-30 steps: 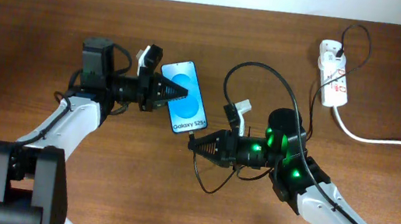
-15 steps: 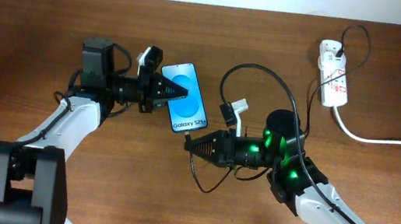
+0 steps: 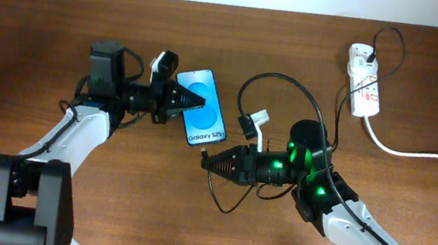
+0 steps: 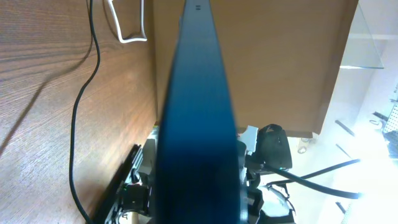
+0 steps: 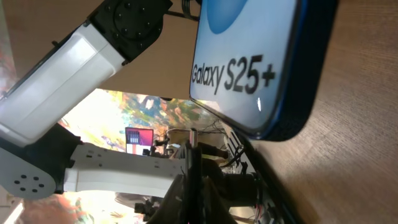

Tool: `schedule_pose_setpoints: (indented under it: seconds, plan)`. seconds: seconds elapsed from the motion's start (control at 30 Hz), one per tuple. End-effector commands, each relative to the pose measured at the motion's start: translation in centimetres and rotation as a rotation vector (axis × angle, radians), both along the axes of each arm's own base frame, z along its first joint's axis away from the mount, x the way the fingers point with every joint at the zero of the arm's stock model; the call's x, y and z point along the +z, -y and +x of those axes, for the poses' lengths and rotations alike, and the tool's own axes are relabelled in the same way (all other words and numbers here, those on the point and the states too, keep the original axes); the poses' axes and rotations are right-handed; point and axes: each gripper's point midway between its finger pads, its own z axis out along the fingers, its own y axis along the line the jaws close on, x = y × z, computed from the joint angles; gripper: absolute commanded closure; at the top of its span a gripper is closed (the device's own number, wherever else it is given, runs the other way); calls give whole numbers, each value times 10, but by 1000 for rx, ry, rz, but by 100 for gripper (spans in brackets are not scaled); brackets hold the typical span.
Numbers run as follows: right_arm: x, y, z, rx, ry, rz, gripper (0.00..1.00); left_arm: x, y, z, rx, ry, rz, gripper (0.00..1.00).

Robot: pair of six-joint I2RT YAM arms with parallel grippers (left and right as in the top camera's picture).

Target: Plug charger to phone and switch on socket

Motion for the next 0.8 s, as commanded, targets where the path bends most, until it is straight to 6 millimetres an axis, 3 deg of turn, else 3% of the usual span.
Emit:
schedule_pose_setpoints:
  seconds: [0.0, 0.43, 0.77]
  plan:
    - [-2, -2, -6, 33, 16, 4, 96, 8, 0, -4, -34, 54, -23, 100]
    - [-4, -1, -1, -9, -50, -7, 96, 15, -18, 1, -19, 105, -44, 100]
    - [-7, -1, 9, -67, -38, -25, 96, 15, -18, 1, -19, 86, -45, 100]
